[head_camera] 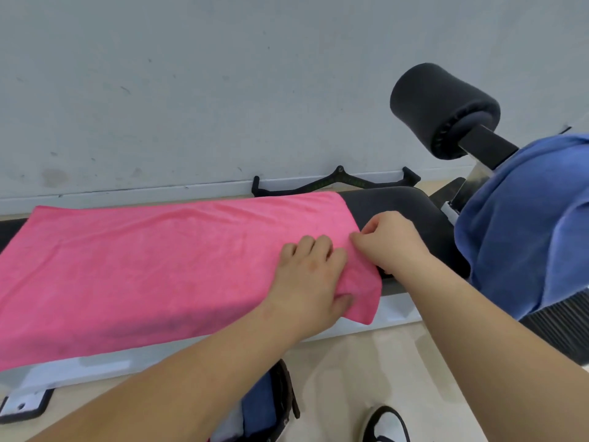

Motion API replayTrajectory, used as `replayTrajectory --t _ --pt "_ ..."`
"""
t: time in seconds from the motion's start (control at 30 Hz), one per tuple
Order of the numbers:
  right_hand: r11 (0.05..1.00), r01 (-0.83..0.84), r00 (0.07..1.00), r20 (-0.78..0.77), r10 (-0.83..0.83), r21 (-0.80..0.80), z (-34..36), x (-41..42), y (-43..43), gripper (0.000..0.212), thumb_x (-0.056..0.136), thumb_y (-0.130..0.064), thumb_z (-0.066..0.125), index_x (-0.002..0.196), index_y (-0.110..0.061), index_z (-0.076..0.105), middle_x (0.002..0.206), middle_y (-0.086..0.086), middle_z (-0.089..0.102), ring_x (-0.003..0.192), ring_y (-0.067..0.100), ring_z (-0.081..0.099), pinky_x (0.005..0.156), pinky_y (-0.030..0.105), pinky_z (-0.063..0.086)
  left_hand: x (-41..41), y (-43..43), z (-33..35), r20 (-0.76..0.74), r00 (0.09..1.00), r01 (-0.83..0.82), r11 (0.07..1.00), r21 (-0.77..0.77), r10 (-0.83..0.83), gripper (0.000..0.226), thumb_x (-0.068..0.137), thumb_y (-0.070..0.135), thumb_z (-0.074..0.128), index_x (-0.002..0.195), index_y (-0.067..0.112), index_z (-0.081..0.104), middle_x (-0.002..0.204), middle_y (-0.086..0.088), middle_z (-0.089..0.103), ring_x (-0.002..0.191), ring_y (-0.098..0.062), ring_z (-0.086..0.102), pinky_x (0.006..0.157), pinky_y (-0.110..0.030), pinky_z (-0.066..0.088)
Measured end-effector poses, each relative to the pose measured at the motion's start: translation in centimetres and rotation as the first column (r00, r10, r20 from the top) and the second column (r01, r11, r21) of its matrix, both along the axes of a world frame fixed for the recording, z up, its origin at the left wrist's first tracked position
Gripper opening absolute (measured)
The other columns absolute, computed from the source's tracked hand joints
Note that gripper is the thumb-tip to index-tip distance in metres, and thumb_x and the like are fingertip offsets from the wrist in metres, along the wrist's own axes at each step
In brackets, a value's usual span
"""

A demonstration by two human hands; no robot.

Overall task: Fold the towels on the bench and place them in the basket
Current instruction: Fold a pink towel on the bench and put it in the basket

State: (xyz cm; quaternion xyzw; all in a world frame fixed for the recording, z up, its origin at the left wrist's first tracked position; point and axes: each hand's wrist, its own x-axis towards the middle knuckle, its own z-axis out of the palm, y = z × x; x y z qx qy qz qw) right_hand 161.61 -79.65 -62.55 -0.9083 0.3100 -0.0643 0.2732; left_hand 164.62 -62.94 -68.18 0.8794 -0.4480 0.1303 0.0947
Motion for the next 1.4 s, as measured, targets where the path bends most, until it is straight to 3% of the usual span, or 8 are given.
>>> replayTrajectory --t 0.2,0.33,0.47,0.57,0.77,0.9,1.1,1.4 --pt "0.971 -0.083 0.996 0.054 0.073 0.225 0.4 -0.9 -1.1 0.023 0.091 -0.023 0.063 0.086 -0.004 0.075 0.076 0.020 0.072 0.057 0.025 0.062 0.060 0.045 0.062 -0.4 -3.8 2.2 -0.146 0.984 -0.086 0.987 0.136 0.106 0.058 0.074 0.080 0.050 0.094 0.025 0.051 0.101 0.002 0.045 0.096 -0.025 0.041 0.081 -0.043 0.033" --pt "0.936 -0.045 0.998 -0.029 0.058 0.349 1.0 -2.6 -1.9 0.036 0.100 -0.027 0.056 0.088 0.005 0.068 0.066 0.019 0.074 0.055 0.034 0.072 0.057 0.043 0.064 3.9 -6.3 5.6 -0.522 0.851 -0.053 0.998 0.025 0.058 0.020 0.083 0.045 0.056 0.077 0.026 0.055 0.089 0.002 0.063 0.086 -0.025 0.061 0.077 -0.041 0.054" --pt "0.921 -0.072 0.975 -0.169 0.146 0.383 1.3 -4.1 -1.4 0.042 0.098 -0.031 0.056 0.091 0.008 0.068 0.067 0.017 0.075 0.062 0.035 0.076 0.065 0.048 0.066 8.0 -8.5 6.4 -0.460 0.876 -0.115 0.988 0.099 0.148 0.038 0.094 0.028 0.057 0.131 0.021 0.056 0.134 -0.007 0.052 0.111 -0.027 0.059 0.091 -0.037 0.050" --pt "0.949 -0.052 0.945 -0.293 0.148 0.312 1.4 -5.0 -1.1 0.055 0.089 -0.053 0.068 0.088 0.002 0.067 0.075 0.016 0.076 0.062 0.033 0.076 0.063 0.048 0.065 9.0 -10.5 5.5 -0.455 0.858 -0.173 0.968 0.179 0.238 0.043 0.098 0.045 0.055 0.131 0.018 0.053 0.134 -0.011 0.050 0.107 -0.030 0.059 0.082 -0.035 0.043" --pt "0.899 0.008 0.947 -0.291 0.133 0.438 -0.1 -6.2 -1.3 0.054 0.082 -0.053 0.080 0.094 -0.001 0.072 0.085 0.013 0.078 0.071 0.028 0.078 0.071 0.047 0.066 9.0 -11.5 5.8 -0.411 0.854 -0.265 0.946 0.187 0.320 0.029 0.096 0.010 0.052 0.125 0.005 0.048 0.121 -0.012 0.061 0.095 -0.029 0.054 0.073 -0.036 0.040" --pt "0.759 0.016 0.989 -0.120 0.082 0.650 -0.1 -6.6 -1.7 0.022 0.086 -0.025 0.081 0.080 -0.005 0.073 0.083 0.011 0.079 0.074 0.027 0.079 0.076 0.044 0.063 9.4 -11.5 5.4 -0.481 0.833 -0.263 0.960 0.092 0.274 0.023 0.096 0.010 0.046 0.117 0.010 0.057 0.117 -0.008 0.065 0.099 -0.028 0.058 0.083 -0.038 0.049" --pt "0.814 -0.022 0.998 -0.040 0.056 0.581 3.5 -7.9 -3.5 0.017 0.089 -0.013 0.067 0.074 -0.010 0.059 0.064 0.007 0.071 0.066 0.023 0.076 0.079 0.045 0.064 8.6 -13.0 6.3 -0.704 0.706 -0.329 0.917 -0.227 0.079 0.022 0.096 0.007 0.047 0.087 0.014 0.066 0.088 -0.008 0.061 0.080 -0.023 0.054 0.077 -0.039 0.052" --pt "0.833 -0.208 0.978 0.081 0.194 0.513 6.8 -8.3 -0.9 0.020 0.086 -0.006 0.061 0.072 0.007 0.054 0.070 0.015 0.049 0.067 0.025 0.053 0.060 0.034 0.064 6.2 -14.7 10.1 -0.818 0.518 -0.551 0.635 -0.542 -0.250 0.019 0.082 0.011 0.079 0.075 0.016 0.063 0.089 -0.004 0.071 0.078 -0.011 0.065 0.072 -0.027 0.054"
